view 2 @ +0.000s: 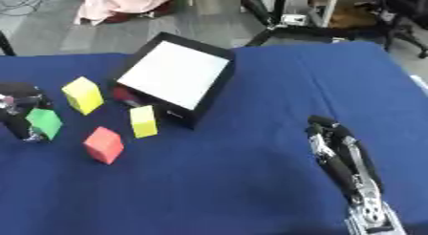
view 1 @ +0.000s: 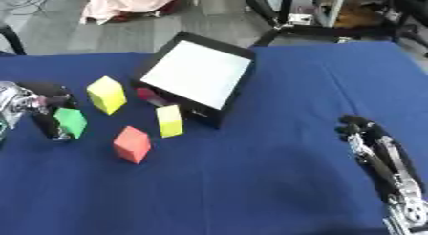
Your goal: Pick up objects on the table and place them in the box.
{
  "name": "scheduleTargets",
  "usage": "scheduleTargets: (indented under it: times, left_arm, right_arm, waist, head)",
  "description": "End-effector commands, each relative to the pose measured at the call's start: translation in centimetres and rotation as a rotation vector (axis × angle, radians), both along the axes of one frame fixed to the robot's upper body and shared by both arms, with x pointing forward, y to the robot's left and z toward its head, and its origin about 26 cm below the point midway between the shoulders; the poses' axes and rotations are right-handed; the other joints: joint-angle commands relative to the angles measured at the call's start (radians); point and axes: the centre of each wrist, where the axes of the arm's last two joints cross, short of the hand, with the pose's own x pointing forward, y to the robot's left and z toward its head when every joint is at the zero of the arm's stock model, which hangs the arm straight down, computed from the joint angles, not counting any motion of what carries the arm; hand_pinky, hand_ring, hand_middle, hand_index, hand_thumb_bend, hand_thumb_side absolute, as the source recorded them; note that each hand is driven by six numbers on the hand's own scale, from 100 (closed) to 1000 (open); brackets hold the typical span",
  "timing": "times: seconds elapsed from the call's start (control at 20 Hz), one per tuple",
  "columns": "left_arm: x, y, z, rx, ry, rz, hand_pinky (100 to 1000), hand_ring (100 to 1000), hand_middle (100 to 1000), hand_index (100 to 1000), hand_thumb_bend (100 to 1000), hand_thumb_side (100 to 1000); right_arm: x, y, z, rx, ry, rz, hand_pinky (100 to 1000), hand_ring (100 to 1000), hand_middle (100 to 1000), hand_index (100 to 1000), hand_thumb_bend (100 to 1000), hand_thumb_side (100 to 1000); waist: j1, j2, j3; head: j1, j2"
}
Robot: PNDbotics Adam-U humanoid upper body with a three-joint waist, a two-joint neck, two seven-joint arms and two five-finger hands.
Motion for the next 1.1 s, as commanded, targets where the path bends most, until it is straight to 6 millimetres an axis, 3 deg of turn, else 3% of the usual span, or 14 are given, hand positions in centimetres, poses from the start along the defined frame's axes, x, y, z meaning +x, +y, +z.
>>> scheduleTargets:
  times: [0.05,0.3,0.45,0.6,0.85,1.1]
  left_arm:
    - [0.4,0.6,4.0,0.013,-0.097,0.012,562,332,307,466,324,281]
    - [1.3,-1.8,10.9,0.016,-0.255,-0.042,572,335,310,469,339,305]
    - [1.9,-4.8,14.6,0.021,-0.354,-0.128,577,335,310,468,348,316]
    - [3.0,-9.0,16.3,-0.036,-0.427,-0.217,585,342,317,474,357,321]
    - [5.4,-15.9,14.7,-0.121,-0.448,-0.305,616,379,348,499,392,327]
    - [7.3,-19.5,9.9,-0.111,-0.462,-0.243,633,406,383,526,459,366]
  right_arm:
    - [0.1,-0.4,0.5,-0.014,-0.017,-0.002,796,774,760,800,100,592]
    - [0.0,-0.5,0.4,-0.018,-0.011,-0.001,796,775,760,800,100,592]
    - [-0.1,-0.5,0.2,-0.020,-0.006,0.000,796,774,760,800,100,594]
    - [-0.1,-0.4,0.2,-0.018,-0.003,0.005,796,775,760,800,100,594]
    - [0.1,0.1,0.3,-0.008,-0.006,0.021,796,775,760,800,100,593]
    - [0.5,0.9,0.7,0.007,-0.018,0.048,796,775,760,800,100,596]
  waist:
    - [0.007,-0.025,0.000]
    - [0.008,-0.030,0.003]
    - [0.008,-0.032,0.004]
    - [0.005,-0.032,0.000]
    - [-0.009,-0.026,-0.027]
    - [-0.020,-0.011,-0.063]
  head:
    - [-0.002,-0.002]
    - [-0.002,-0.002]
    - [-0.001,-0.002]
    - [0.000,-0.002]
    - [0.012,-0.002]
    - [0.019,-0.002]
